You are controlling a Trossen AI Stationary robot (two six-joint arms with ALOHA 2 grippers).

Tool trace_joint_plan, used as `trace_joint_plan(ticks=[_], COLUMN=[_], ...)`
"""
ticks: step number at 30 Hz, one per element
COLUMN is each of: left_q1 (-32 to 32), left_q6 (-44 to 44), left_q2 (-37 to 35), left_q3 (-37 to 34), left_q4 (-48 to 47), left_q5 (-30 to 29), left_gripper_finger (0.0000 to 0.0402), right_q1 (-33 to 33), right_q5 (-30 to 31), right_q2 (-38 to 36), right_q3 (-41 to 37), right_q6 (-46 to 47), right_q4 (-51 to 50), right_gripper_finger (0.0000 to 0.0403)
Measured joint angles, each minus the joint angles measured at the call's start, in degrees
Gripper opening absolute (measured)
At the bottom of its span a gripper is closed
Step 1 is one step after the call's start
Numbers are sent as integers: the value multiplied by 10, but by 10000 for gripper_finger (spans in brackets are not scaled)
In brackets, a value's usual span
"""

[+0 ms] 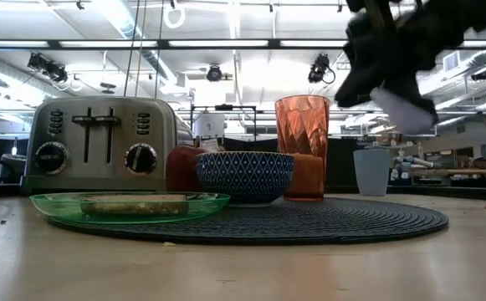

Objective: Arrange a breakfast setting
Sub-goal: Put the purple spoon on the blue table mat

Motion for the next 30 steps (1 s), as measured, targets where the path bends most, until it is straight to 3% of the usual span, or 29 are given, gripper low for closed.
trace_joint_plan(ticks=[3,8,20,30], left_q1=[0,0,0,0], left_q6=[-20,-41,-109,-124], left_q2=[0,0,12,39], left_q3=[0,0,0,0], left_q4=[16,26,28,28], left_q5=[1,1,-2,-8], left_gripper_finger=[151,151,151,151], right_q1=[0,-4,-38,-40], right_q5=[4,14,-20,-18], right_q2=[25,57,114,139], right_q3=[-62,-111,-113,-114], right_q6=[-14,-79,-328,-399], right_q4=[126,240,340,328], right_gripper_finger=[20,20,26,78])
